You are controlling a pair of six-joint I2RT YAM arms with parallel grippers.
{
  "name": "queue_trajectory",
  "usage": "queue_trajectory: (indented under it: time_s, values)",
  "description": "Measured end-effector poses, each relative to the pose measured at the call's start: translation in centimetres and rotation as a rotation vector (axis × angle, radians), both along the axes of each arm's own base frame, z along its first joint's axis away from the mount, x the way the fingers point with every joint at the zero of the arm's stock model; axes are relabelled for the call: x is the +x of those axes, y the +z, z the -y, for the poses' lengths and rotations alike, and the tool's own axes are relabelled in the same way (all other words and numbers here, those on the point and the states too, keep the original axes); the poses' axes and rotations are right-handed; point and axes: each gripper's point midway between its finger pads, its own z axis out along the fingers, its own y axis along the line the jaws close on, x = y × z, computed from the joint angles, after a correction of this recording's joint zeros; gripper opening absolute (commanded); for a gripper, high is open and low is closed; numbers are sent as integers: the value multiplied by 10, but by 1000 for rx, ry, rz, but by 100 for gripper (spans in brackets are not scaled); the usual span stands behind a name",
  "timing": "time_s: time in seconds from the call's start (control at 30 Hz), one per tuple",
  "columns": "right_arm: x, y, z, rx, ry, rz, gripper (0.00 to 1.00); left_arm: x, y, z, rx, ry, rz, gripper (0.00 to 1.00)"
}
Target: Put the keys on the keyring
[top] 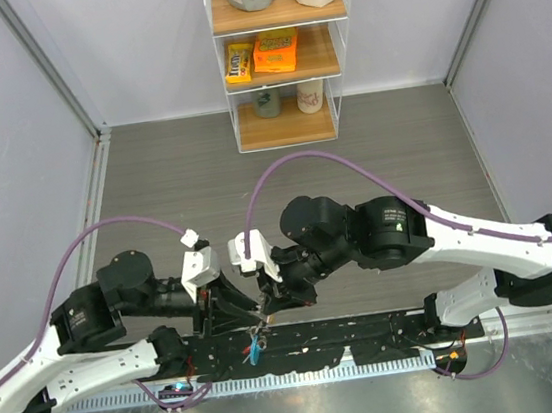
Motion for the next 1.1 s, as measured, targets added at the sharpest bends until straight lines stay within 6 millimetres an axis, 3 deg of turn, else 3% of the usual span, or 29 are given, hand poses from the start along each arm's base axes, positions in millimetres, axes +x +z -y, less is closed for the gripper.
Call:
queue_trajectory:
  time_s: [0.3,0.43,0.7,0.83,1.0,1.1]
  values:
    - [0,-5,-5,-30,3,-12,6,0,-7,-2,53,-2,-6,19]
    - [0,-6,-5,-32,5,-13,6,1,-8,-1,61,-4,-6,1]
    - [-1,-6,-5,-33,7,-15,6,1,-7,-1,60,-10,6,0]
    - [-1,-8,-3,-9,7,-12,15,4,-8,-1,47,7,16,0]
    - [-1,-4,1,50,-3,-4,39,10,-8,-4,-11,56,50,0]
    - [-3,2,10,101,0,4,45,16,-6,-6,-49,96,69,0]
